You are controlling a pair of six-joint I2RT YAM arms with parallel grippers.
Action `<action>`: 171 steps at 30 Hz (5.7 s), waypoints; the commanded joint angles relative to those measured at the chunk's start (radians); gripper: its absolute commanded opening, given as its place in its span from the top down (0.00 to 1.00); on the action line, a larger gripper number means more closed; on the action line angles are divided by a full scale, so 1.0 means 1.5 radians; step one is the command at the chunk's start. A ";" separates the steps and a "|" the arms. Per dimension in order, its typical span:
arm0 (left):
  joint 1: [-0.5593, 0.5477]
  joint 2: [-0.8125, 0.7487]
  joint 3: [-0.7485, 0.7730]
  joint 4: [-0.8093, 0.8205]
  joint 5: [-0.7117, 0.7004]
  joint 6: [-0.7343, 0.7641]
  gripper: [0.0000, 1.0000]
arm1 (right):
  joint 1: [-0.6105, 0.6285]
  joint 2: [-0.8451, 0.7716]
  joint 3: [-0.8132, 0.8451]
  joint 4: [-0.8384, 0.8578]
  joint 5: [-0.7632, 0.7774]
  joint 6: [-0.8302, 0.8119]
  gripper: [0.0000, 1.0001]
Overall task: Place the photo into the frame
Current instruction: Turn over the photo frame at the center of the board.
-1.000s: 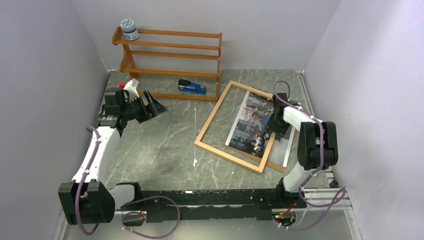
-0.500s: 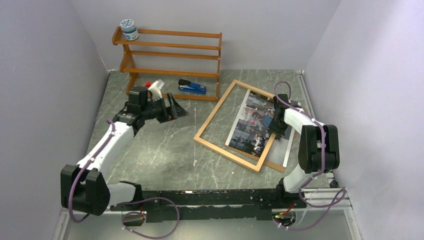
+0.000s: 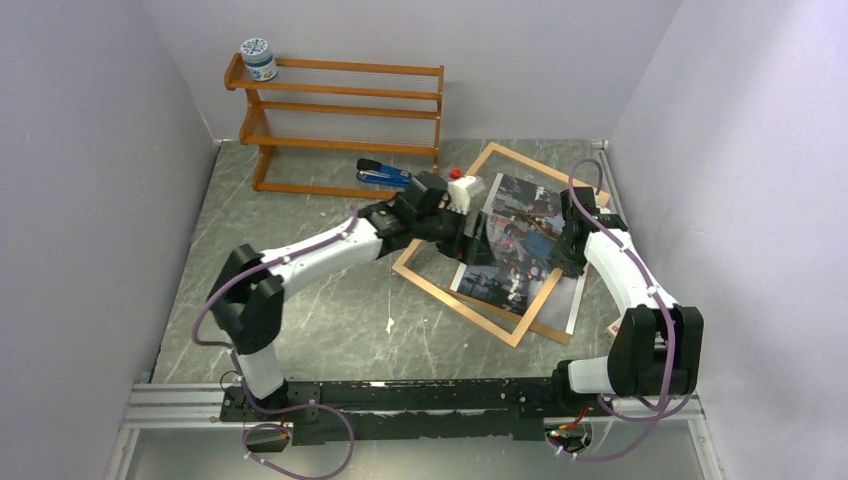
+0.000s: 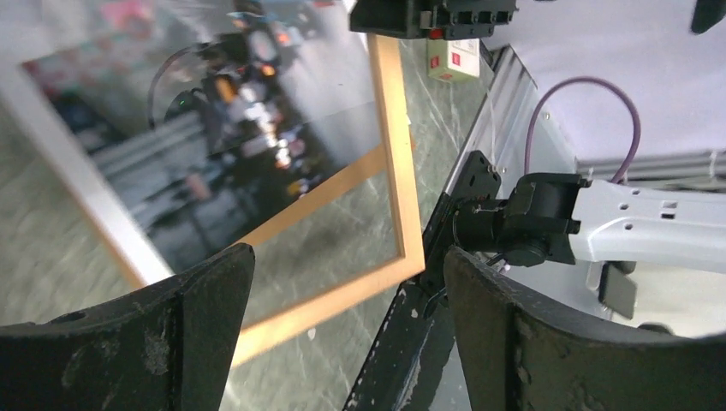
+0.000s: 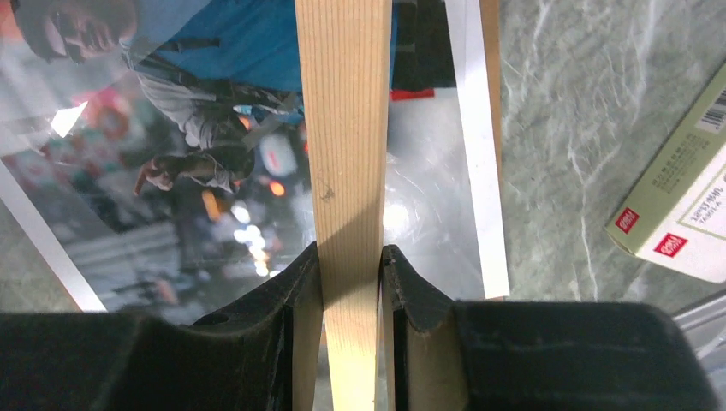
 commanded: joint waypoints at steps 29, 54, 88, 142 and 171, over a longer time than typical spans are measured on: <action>-0.218 0.317 0.267 -0.013 -0.041 0.060 0.17 | -0.003 -0.091 0.047 -0.116 -0.094 0.093 0.68; -0.174 0.207 0.296 -0.117 -0.043 0.049 0.98 | -0.082 -0.172 0.018 -0.055 -0.161 0.123 0.24; 0.040 0.026 0.284 0.176 0.335 -0.452 0.98 | -0.019 -0.292 -0.072 0.788 -0.553 0.431 0.01; 0.040 -0.472 0.068 -0.507 -0.507 -0.037 0.12 | 0.326 0.121 0.427 -0.094 -0.220 0.414 0.86; 0.041 -0.498 -0.107 -0.526 -0.547 -0.103 0.07 | 0.414 0.617 0.644 0.139 -0.265 0.633 0.63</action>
